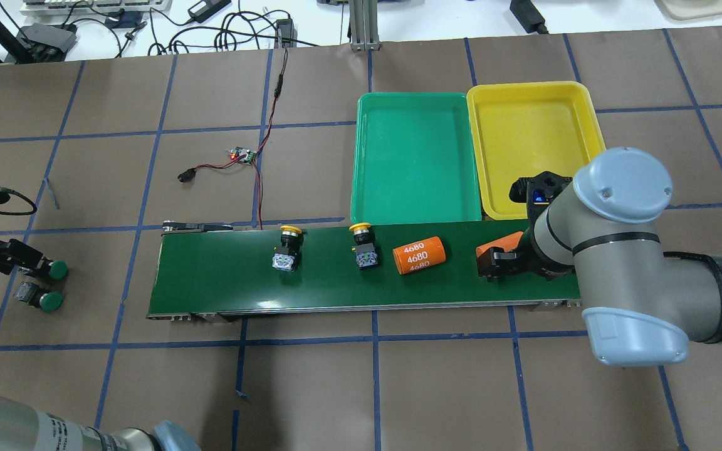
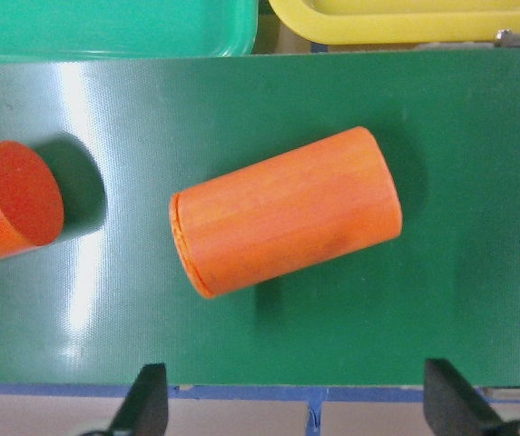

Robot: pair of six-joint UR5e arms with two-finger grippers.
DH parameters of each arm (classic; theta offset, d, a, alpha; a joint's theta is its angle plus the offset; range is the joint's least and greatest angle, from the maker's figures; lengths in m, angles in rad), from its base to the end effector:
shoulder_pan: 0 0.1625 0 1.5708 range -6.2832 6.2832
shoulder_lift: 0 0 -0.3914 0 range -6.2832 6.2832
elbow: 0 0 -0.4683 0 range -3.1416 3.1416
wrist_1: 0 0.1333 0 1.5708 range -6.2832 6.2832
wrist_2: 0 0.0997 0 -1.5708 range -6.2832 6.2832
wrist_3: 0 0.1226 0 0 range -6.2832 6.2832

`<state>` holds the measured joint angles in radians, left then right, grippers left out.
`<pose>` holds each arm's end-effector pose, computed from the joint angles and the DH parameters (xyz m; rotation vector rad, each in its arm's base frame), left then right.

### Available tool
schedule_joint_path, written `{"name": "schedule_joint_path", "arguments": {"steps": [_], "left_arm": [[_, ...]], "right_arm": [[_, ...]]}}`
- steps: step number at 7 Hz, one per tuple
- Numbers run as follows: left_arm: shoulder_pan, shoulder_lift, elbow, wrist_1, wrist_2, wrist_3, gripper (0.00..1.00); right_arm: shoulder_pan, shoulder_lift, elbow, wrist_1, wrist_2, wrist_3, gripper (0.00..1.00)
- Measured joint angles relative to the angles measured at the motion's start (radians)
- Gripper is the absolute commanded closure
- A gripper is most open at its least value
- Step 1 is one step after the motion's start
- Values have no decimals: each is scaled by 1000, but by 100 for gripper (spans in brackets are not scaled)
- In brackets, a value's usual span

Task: Sort buttons by color to trays
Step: 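Reach the left gripper to a green-capped button and grasp it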

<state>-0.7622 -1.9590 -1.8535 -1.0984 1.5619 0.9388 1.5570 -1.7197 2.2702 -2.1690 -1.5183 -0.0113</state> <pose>0.3329 -0.5036 0.0938 -0.1924 -2.9721 -0.1803 0.1336 -0.4484 0.1871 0.0019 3.0888 -0.0747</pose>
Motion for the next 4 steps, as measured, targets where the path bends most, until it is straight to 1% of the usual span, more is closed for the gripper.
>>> {"name": "schedule_joint_path", "arguments": {"steps": [3,4], "left_arm": [[-5,-28,-3,13,-4,-44,0],[-6,-38,-3,28,-4,-44,38]], "right_arm": [[0,1,0,0,1,2,0],[0,1,-1,0,1,2,0]]}}
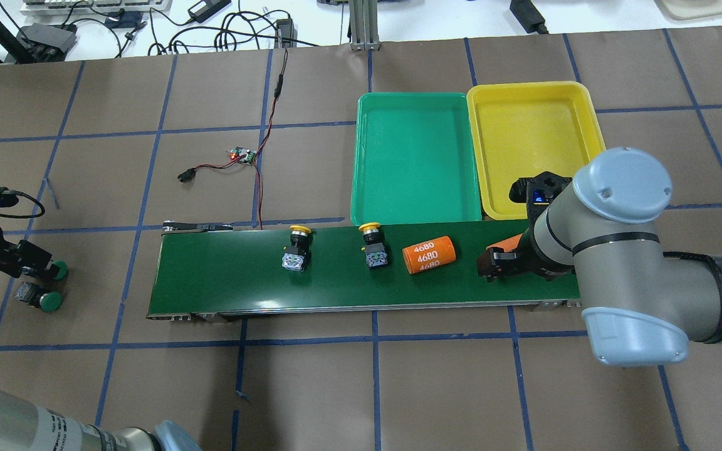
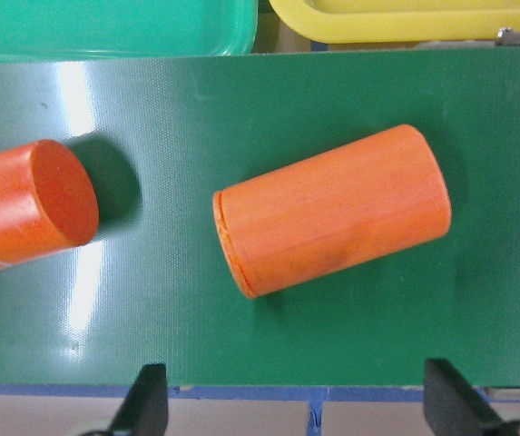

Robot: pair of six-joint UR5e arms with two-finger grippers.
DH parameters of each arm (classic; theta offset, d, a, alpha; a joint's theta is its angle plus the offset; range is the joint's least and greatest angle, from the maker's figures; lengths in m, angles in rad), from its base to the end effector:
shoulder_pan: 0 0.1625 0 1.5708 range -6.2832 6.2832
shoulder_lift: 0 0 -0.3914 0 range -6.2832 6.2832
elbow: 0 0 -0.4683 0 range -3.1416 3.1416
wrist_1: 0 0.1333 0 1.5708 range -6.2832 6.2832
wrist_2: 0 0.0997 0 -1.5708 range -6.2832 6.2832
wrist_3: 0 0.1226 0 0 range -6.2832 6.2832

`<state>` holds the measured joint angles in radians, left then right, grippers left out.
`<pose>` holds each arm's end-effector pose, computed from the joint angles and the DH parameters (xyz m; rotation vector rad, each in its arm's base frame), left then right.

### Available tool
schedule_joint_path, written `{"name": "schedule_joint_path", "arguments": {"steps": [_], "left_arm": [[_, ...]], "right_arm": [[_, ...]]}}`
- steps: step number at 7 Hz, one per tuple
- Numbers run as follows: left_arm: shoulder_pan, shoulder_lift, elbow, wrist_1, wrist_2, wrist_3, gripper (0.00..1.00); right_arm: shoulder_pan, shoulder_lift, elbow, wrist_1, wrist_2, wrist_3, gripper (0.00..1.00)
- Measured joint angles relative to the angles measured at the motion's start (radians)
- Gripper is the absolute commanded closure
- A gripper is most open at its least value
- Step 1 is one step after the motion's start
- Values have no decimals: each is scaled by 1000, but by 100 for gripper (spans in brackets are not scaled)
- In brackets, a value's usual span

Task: Sort buttons by color to trays
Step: 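Reach the left gripper to a green-capped button and grasp it, then lower the green-capped button onto the belt and open the left gripper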

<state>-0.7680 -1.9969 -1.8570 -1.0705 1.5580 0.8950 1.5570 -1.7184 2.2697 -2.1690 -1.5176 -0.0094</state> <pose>0.3292 -0.5054 0.0720 -0.1347 -2.9647 -0.1944 0.1336 -0.4486 0.1867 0.0049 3.0881 -0.0734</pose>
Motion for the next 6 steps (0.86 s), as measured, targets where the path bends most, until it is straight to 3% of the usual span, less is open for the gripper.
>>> {"name": "schedule_joint_path", "arguments": {"steps": [1,2,4,6], "left_arm": [[0,-9,0,24,0,11,76],[-6,-9,0,39,1,21,88],[-77,55,5,-7,7,-33,89],[-199,193,-4,-163,0,-241,89]], "right_arm": [[0,0,-1,0,0,0,0],[0,0,-2,0,0,0,0],[0,0,-1,0,1,0,0],[1,0,-1,-1,1,0,0]]}}
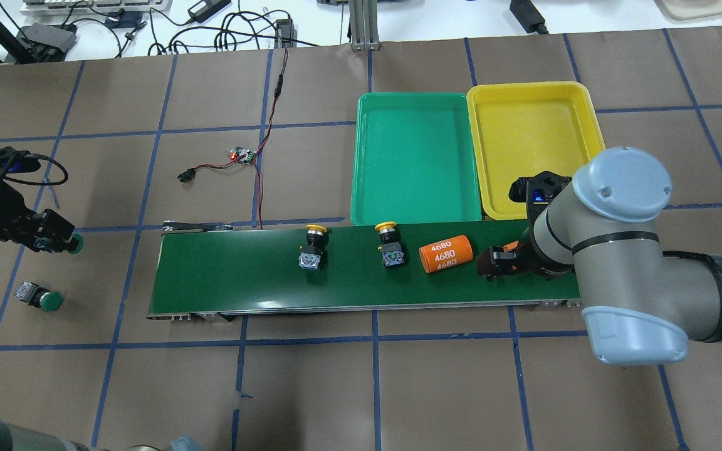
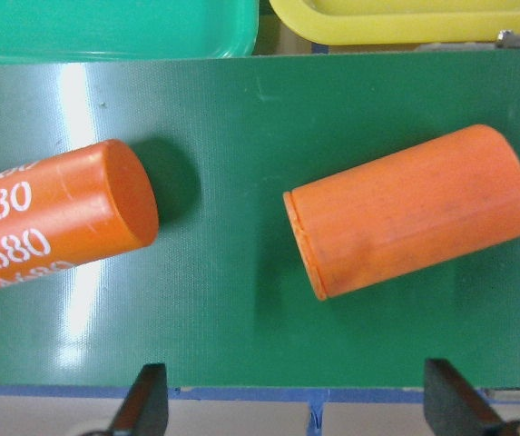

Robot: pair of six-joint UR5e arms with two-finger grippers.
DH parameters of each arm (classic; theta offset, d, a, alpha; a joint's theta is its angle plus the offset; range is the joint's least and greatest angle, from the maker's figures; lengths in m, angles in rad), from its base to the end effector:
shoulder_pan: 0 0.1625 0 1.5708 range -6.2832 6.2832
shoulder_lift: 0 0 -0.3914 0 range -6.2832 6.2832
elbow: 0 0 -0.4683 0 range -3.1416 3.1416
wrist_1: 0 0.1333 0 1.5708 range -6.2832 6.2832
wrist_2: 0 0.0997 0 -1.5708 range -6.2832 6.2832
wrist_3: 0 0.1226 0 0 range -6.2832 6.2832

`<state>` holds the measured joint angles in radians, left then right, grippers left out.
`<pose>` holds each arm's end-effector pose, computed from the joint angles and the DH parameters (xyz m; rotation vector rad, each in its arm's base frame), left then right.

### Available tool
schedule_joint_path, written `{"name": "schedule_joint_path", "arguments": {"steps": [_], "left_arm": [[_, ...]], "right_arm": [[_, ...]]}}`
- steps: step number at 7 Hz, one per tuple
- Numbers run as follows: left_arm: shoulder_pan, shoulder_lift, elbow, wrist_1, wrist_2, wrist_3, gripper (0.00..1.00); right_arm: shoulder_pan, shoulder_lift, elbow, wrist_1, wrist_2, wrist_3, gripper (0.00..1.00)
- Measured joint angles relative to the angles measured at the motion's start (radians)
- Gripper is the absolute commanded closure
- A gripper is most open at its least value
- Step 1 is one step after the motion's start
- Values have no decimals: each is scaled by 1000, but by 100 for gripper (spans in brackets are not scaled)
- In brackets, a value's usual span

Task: Sort buttons by color to trays
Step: 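Lower the green-capped button onto the belt and open the left gripper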

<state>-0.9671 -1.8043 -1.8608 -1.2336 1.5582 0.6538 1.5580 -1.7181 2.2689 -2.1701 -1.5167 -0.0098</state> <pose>0.2134 -0.5470 0.1702 -0.0737 -3.0133 -0.2166 0.1342 -0.4489 0.1871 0.0026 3.0871 -0.0758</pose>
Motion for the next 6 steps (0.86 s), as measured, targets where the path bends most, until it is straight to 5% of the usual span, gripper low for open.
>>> {"name": "schedule_joint_path", "arguments": {"steps": [3,5,6], "left_arm": [[-323,162,-83,-73,-21,-458,88],[-471,170,-141,-34,-21,-579,81],[-508,162,-155,-8,-24,-608,27]], "right_arm": [[0,0,1,-1,1,0,0],[0,0,1,-2,1,-1,0],[0,0,1,-2,1,-1,0]]}}
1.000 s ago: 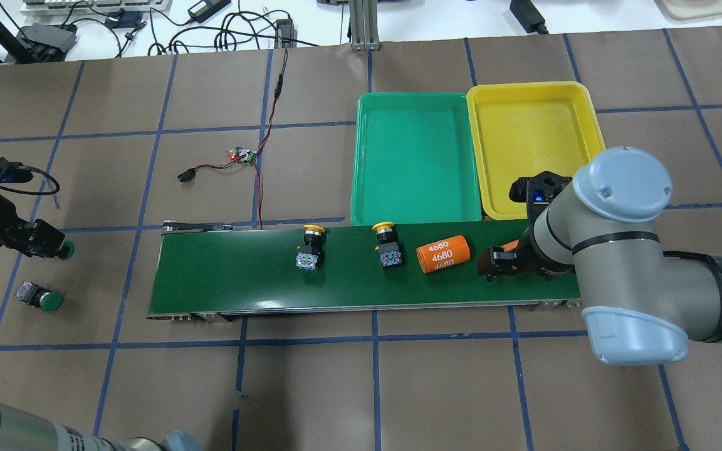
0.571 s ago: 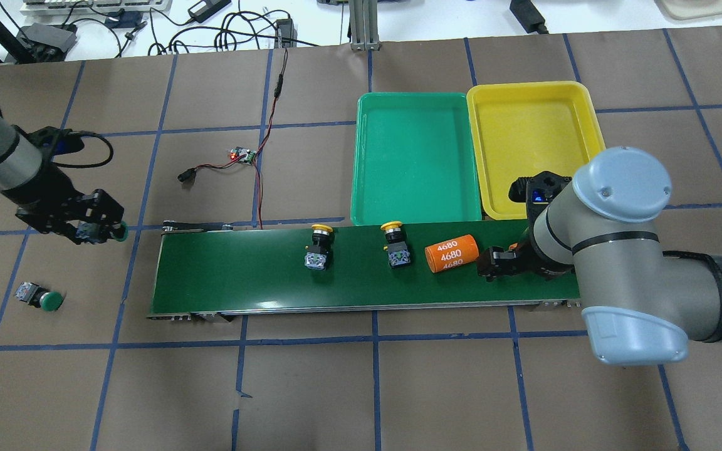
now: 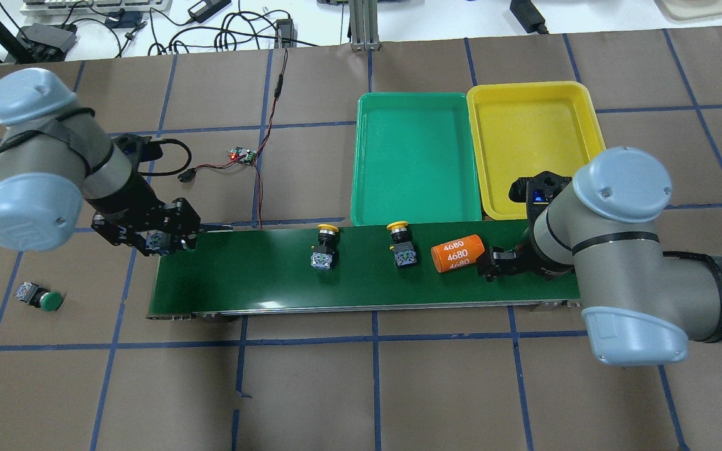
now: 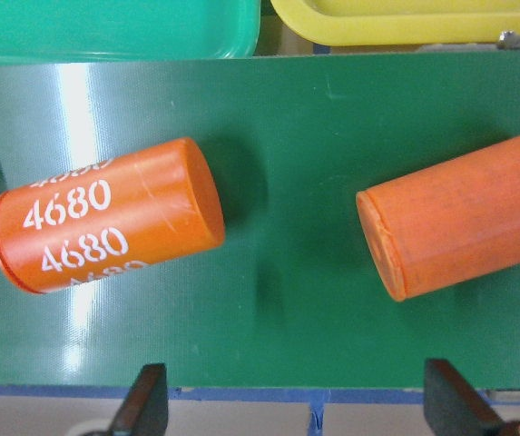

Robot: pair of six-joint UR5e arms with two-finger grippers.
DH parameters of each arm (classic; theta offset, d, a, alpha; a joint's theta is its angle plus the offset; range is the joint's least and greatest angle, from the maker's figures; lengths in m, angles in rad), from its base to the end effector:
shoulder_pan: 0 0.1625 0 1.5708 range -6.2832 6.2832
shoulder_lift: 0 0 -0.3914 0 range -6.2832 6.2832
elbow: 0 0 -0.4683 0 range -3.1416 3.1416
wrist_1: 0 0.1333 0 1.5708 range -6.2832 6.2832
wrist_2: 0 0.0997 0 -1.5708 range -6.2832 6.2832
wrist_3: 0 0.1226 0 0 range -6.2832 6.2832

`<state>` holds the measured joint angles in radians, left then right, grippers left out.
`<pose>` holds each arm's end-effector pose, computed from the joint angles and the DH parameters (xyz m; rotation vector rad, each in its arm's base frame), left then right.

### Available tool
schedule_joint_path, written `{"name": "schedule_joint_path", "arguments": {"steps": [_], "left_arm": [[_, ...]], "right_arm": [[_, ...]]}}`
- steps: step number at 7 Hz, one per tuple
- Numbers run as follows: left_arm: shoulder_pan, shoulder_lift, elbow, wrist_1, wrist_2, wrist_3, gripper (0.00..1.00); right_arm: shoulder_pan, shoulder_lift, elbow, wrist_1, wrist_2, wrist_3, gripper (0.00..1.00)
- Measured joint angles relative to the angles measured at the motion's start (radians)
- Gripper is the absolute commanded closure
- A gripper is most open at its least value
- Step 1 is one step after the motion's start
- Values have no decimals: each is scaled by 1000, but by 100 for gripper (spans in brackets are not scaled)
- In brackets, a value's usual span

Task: Sort buttons by color to trays
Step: 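Lower the green-capped button onto the belt and open the left gripper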

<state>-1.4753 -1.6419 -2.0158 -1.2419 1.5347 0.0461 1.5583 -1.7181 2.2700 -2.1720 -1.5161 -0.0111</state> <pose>-0.0884 -0.5211 0.1829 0.0813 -3.0783 -0.2844 0.1344 -0.4487 0.1868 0.0001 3.0865 -0.0771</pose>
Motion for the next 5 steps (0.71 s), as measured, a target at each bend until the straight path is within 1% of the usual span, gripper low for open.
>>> {"name": "schedule_joint_path", "arguments": {"steps": [1,3,5], "left_arm": [[-26,-6,-8,20,-1,-17,0],[-46,-15,-11,55,0,-28,0],[-19,-10,7,68,6,-26,0]], "right_arm": [[0,0,0,0,-1,-1,0],[0,0,0,-4,-1,-2,0],[0,4,0,-19,-1,-1,0]]}}
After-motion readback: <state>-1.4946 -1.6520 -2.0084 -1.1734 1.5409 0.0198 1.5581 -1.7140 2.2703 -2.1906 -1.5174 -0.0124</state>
